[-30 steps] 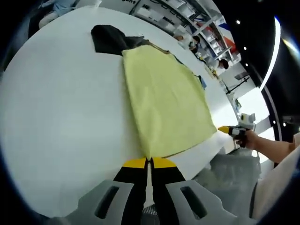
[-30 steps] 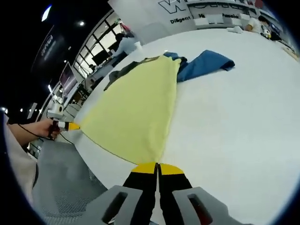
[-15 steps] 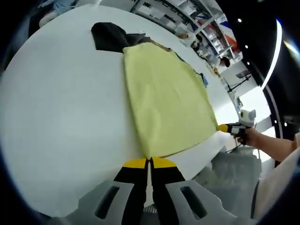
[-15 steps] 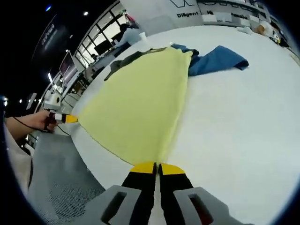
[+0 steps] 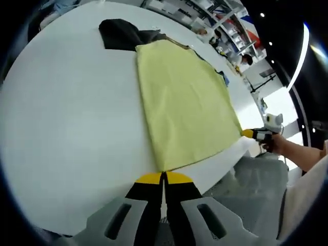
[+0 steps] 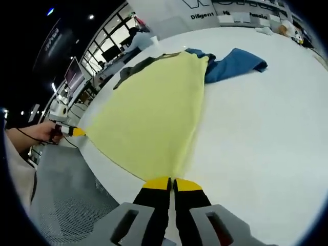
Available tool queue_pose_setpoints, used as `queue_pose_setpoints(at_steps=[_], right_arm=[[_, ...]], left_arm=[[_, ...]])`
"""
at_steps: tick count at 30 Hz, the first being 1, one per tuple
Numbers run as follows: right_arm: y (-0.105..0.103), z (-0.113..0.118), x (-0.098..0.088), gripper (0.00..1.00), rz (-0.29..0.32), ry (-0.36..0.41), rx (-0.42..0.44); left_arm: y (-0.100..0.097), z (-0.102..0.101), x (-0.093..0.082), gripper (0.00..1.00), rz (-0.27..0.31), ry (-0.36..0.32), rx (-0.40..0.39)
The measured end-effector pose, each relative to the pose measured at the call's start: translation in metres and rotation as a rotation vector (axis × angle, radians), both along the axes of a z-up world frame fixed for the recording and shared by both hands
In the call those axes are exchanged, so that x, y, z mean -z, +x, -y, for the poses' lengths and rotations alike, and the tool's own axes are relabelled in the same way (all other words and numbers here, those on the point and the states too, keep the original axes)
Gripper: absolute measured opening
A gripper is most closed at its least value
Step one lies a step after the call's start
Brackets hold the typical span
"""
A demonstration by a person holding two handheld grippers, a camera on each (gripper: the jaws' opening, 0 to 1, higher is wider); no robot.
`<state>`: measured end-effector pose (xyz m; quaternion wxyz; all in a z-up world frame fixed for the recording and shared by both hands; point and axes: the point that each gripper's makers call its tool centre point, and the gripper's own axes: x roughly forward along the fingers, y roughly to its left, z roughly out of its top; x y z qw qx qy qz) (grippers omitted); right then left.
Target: Fold the garment on the visible template until the final outline fits inside the template.
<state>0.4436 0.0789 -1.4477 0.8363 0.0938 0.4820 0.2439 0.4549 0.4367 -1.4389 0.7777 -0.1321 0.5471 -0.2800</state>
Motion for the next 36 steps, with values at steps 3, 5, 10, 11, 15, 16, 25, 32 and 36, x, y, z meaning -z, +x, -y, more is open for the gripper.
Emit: queue_pose_setpoints(at_steps=[3, 5, 10, 11, 15, 16, 25, 32, 36], right_arm=[[0.002, 0.002, 0.0, 0.0, 0.001, 0.001, 0.016], [0.001, 0.001, 0.0, 0.0, 0.0, 0.005, 0.011], [0.001, 0.002, 0.0, 0.0, 0.001, 0.011, 0.02], [0.001, 0.002, 0.0, 0.0, 0.002, 0.011, 0.02], [0.0, 0.001, 0.0, 0.0, -0.001, 0.012, 0.022], [0.0, 0.001, -0.001, 0.0, 0.003, 0.015, 0.021], [0.0, 0.003, 0.001, 0.0, 0.007, -0.008, 0.007], [0.0, 0.007, 0.001, 0.0, 0.02, -0.033, -0.003], [-0.002, 0.007, 0.001, 0.0, 0.002, -0.023, 0.009]], left_arm=[[0.0, 0.0, -0.001, 0.0, -0.001, -0.008, 0.001], [0.0, -0.001, -0.001, 0.0, 0.0, -0.004, 0.002], [0.016, -0.01, -0.006, 0.01, 0.068, 0.012, -0.058], [0.016, -0.009, -0.005, 0.03, 0.06, 0.007, -0.062], [0.016, -0.001, -0.001, 0.11, 0.034, -0.001, -0.06], [0.016, 0.002, 0.0, 0.14, 0.036, 0.001, -0.056], [0.015, 0.011, 0.009, 0.01, 0.034, 0.08, 0.028], [0.012, 0.001, 0.009, 0.01, -0.003, 0.074, -0.009], [0.01, -0.001, 0.008, 0.01, -0.007, 0.064, -0.022]])
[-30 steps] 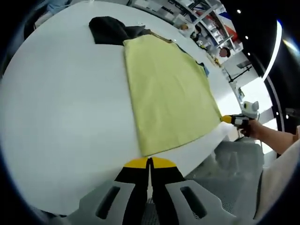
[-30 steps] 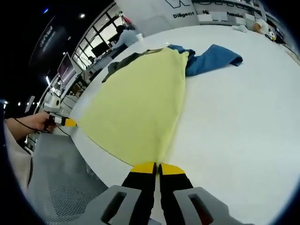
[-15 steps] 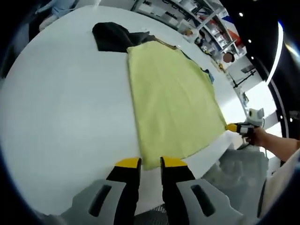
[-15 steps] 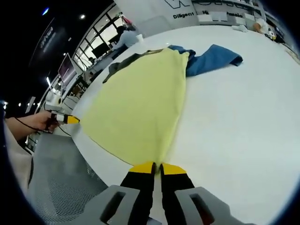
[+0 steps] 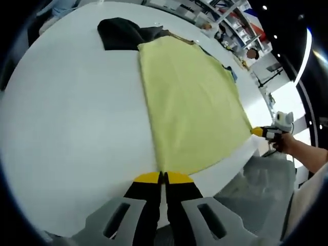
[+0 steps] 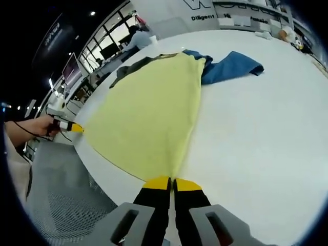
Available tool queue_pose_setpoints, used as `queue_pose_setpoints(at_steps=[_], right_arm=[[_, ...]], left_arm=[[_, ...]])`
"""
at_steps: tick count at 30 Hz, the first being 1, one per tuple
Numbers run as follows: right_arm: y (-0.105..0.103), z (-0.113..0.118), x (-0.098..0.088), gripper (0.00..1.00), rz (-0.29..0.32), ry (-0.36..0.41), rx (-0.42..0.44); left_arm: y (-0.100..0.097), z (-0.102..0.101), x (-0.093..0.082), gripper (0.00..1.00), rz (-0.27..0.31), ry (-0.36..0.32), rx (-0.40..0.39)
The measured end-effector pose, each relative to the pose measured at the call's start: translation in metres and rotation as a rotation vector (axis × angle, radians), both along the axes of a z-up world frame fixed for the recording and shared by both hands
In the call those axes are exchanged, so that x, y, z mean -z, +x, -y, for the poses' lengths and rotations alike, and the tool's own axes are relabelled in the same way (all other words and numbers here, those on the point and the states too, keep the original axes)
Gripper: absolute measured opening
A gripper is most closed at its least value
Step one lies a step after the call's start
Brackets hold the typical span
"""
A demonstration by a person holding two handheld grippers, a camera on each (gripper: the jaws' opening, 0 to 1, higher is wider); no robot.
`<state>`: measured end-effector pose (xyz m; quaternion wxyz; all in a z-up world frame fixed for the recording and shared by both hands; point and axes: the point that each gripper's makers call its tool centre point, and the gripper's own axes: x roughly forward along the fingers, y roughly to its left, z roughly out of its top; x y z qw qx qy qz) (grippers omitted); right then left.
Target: Fold the garment on the visible template until the final outline fits inside the template.
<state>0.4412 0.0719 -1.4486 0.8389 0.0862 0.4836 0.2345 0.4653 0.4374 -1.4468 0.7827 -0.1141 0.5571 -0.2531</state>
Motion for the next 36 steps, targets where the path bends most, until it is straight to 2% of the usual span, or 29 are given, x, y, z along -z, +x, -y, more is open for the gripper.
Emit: queue_pose_setpoints(at_steps=[4, 7, 9, 11, 13, 24, 30, 36], right_arm=[[0.0, 0.0, 0.0, 0.0, -0.003, 0.007, -0.008], [0.004, -0.002, -0.004, 0.0, -0.001, 0.02, -0.007], [0.007, -0.002, -0.008, 0.01, 0.004, 0.012, -0.004], [0.013, -0.002, -0.012, 0.11, 0.016, 0.027, 0.015], [0.019, 0.0, -0.013, 0.13, 0.029, 0.012, 0.009], [0.059, 0.001, -0.018, 0.14, 0.062, 0.018, 0.022], [0.096, 0.007, -0.025, 0.15, 0.104, 0.031, 0.071], [0.133, 0.025, -0.026, 0.16, 0.145, 0.011, 0.133]], left_arm=[[-0.004, 0.006, -0.001, 0.02, -0.027, -0.033, 0.001], [-0.003, 0.005, -0.002, 0.03, -0.018, -0.026, 0.008], [0.001, 0.005, -0.006, 0.08, -0.017, -0.036, -0.009], [0.005, 0.004, -0.01, 0.12, -0.018, -0.043, -0.021], [0.009, 0.004, -0.013, 0.15, -0.016, -0.047, -0.016], [0.057, 0.006, -0.022, 0.13, 0.04, -0.035, -0.011], [0.089, 0.011, -0.024, 0.14, 0.064, -0.031, -0.026], [0.108, 0.019, -0.025, 0.14, 0.083, -0.027, -0.027]])
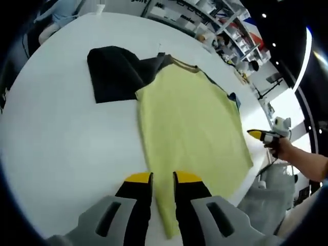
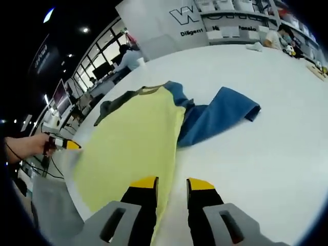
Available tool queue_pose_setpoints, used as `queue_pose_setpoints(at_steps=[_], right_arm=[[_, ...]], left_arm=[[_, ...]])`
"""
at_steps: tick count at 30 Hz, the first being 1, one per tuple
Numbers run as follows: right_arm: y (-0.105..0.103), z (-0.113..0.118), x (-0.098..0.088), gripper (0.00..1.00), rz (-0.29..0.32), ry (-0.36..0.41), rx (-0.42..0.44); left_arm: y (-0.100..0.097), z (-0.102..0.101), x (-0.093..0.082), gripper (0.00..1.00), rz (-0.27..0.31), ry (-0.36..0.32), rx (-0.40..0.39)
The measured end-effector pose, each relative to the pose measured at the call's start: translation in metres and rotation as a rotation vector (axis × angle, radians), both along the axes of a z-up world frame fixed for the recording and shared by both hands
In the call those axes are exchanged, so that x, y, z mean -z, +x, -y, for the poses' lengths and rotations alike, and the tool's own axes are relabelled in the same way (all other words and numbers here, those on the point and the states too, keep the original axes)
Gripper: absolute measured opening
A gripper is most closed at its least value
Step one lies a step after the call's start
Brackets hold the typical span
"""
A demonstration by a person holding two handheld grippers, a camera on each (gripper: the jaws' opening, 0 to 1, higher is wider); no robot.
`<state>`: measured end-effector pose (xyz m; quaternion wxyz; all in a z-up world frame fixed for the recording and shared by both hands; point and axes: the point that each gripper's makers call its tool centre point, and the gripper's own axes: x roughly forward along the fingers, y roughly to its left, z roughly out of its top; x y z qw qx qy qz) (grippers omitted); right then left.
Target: Fold the garment on the visible template until the final outline fits inside the template.
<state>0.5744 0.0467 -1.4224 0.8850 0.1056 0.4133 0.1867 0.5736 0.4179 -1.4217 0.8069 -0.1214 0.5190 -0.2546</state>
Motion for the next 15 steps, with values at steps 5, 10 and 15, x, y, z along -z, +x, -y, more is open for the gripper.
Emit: queue_pose_setpoints(at_steps=[5, 10, 15], right_arm=[[0.03, 0.017, -0.002, 0.18, 0.026, -0.023, 0.053], [0.063, 0.029, -0.009, 0.17, 0.056, -0.053, 0.093], [0.096, 0.037, -0.016, 0.18, 0.096, -0.103, 0.123]], left_arm=[[0.008, 0.01, -0.001, 0.14, 0.005, -0.012, 0.008], [0.011, 0.021, -0.005, 0.14, 0.013, -0.031, 0.021], [0.017, 0.029, -0.01, 0.15, 0.028, -0.047, 0.027]])
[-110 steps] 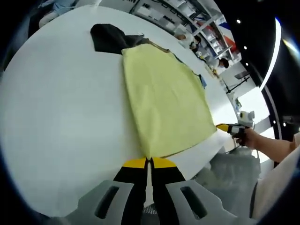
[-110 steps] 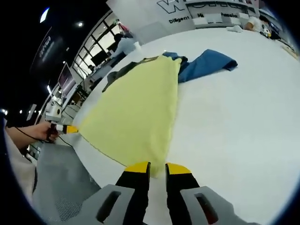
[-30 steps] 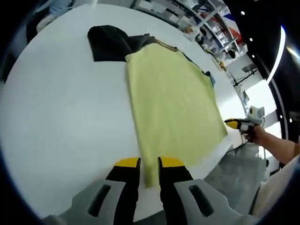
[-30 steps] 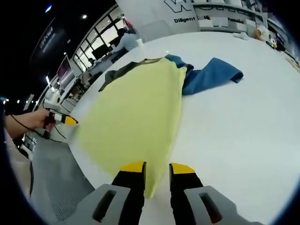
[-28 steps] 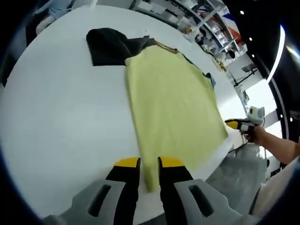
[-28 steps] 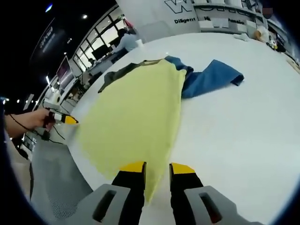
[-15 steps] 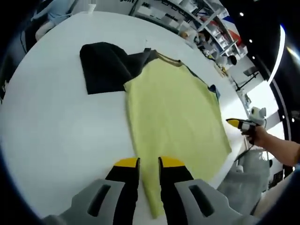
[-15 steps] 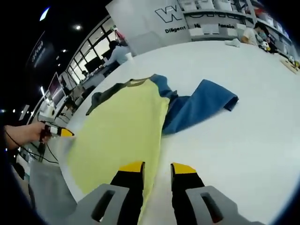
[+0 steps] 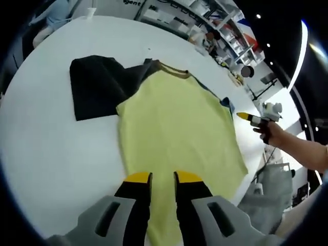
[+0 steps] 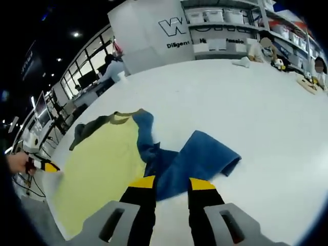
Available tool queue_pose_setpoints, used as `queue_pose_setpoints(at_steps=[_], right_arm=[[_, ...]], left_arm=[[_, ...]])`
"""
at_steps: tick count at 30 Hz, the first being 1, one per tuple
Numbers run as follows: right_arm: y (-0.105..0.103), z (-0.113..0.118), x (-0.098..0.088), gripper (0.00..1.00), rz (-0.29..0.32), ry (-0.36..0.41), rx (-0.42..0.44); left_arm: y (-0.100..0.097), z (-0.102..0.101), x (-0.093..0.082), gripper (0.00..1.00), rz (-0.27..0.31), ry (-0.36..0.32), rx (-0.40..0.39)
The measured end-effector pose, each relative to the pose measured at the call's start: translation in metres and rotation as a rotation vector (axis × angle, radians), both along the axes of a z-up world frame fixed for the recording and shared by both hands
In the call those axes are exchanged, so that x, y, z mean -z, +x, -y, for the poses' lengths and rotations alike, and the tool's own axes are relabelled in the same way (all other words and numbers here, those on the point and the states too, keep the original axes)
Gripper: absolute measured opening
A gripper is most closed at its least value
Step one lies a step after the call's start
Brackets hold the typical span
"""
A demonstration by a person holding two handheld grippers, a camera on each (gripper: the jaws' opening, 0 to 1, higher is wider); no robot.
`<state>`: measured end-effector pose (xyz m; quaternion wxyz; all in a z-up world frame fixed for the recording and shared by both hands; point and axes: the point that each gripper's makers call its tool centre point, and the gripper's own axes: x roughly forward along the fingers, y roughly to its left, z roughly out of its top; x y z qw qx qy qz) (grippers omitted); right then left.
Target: Fold the garment on the visible template until the final outline fits inside the template.
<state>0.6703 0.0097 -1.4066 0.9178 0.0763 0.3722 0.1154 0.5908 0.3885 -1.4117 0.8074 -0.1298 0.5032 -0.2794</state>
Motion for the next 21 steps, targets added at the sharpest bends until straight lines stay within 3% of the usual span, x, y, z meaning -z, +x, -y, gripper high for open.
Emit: queue_pose_setpoints(at_steps=[7, 13, 18, 21], right_arm=[[0.039, 0.014, -0.001, 0.19, 0.018, -0.068, 0.069], [0.056, 0.019, 0.003, 0.19, 0.009, -0.116, 0.092], [0.066, 0.027, 0.011, 0.18, -0.011, -0.212, 0.069], [0.07, 0.029, 0.018, 0.16, -0.045, -0.239, 0.065]], left_arm=[[0.007, 0.0, -0.004, 0.16, 0.012, -0.011, -0.005], [0.017, -0.005, -0.007, 0.15, 0.021, -0.011, -0.015], [0.025, -0.009, -0.009, 0.15, 0.027, -0.01, -0.025], [0.029, -0.011, -0.009, 0.15, 0.03, -0.01, -0.033]])
